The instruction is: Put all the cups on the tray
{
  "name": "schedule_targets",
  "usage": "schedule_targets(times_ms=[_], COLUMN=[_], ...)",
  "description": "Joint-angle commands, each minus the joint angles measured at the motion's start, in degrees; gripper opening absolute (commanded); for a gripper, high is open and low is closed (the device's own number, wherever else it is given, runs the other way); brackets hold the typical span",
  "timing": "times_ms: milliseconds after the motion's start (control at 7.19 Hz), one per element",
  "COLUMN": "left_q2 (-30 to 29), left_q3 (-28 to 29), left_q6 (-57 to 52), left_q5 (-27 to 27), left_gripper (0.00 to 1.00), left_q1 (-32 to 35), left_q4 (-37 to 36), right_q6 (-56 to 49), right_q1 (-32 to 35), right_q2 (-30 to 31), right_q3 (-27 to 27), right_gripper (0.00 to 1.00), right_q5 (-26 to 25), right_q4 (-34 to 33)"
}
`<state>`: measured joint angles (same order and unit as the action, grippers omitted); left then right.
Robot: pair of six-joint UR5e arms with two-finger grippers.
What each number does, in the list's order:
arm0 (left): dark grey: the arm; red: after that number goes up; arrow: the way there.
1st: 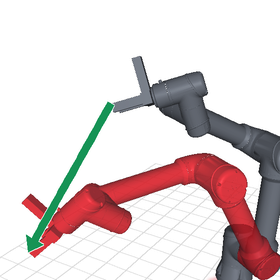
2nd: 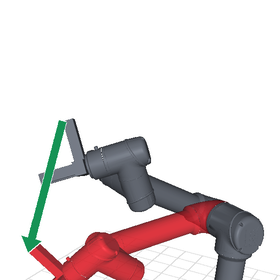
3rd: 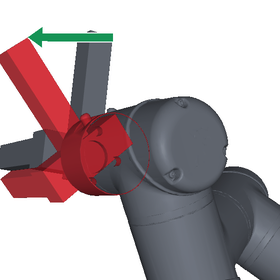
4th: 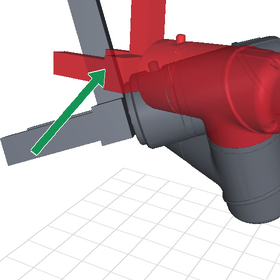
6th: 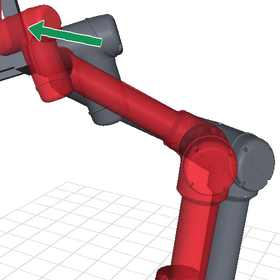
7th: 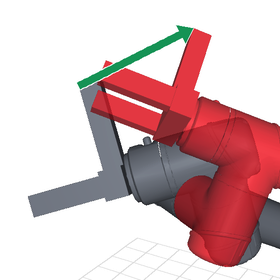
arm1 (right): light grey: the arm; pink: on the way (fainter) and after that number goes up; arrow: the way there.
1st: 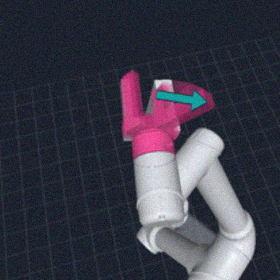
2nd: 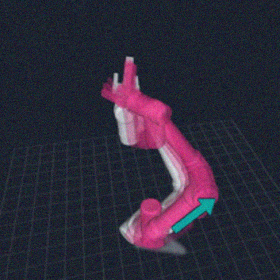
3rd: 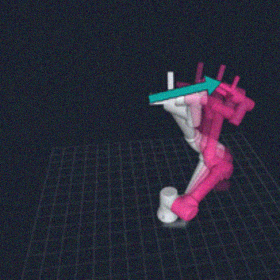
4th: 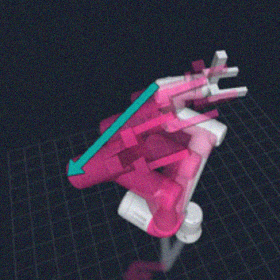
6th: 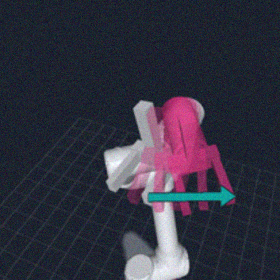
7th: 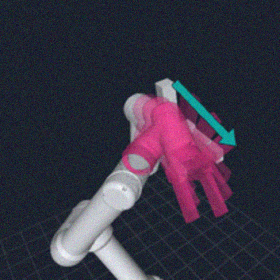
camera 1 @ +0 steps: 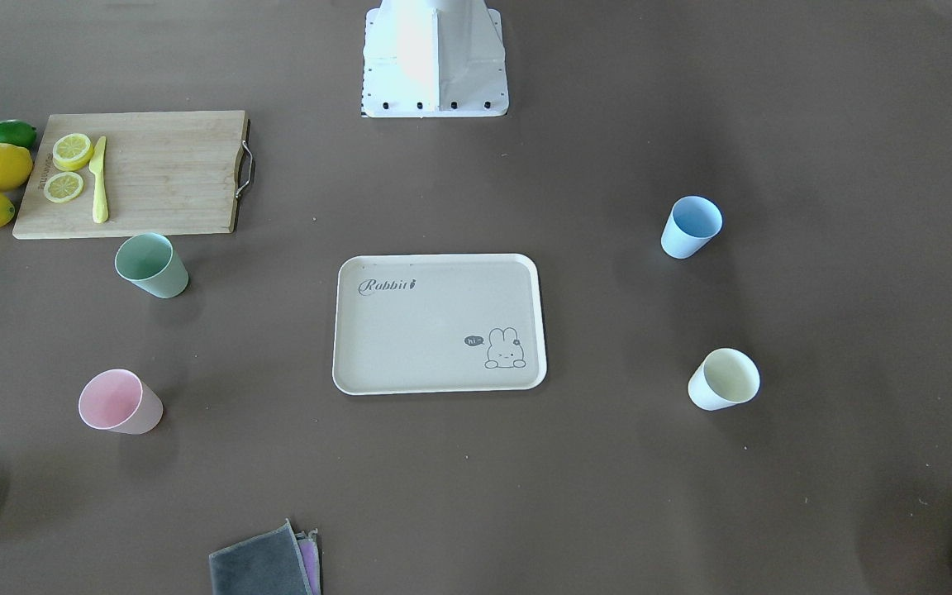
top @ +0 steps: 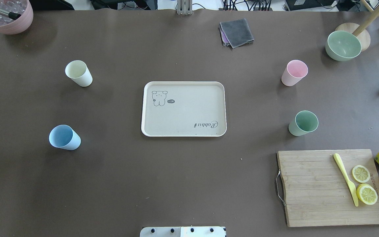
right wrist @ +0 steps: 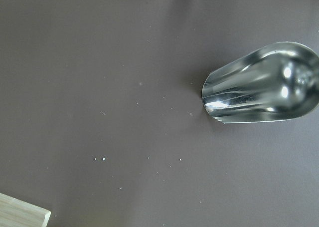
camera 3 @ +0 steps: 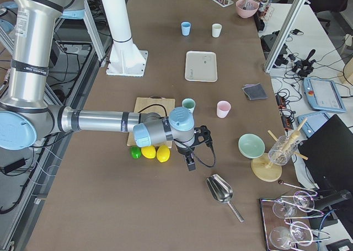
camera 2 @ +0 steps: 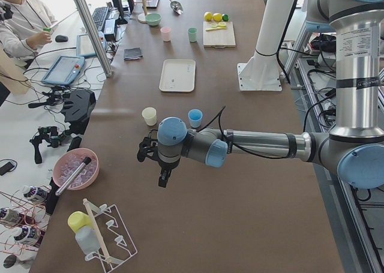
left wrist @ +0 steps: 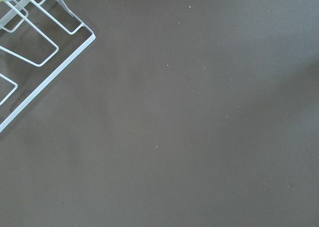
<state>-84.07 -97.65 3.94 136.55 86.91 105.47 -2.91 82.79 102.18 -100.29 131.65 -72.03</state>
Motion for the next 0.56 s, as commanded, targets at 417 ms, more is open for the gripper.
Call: schedule_targets(times_ms=[417], left_q2=[3.3], left_q3=[-1.58], left_q6=[0.63], left_q5=[0.74], left_gripper=[0.98], left_q1=[-0.17], left_q4=[2.36], right_q6=[0.45], right_q1=[-0.09], right_q2=[-0.05], right_q3=[0.62], right_gripper=[1.0], right_q5=[3.15], right_q4=[-0.13])
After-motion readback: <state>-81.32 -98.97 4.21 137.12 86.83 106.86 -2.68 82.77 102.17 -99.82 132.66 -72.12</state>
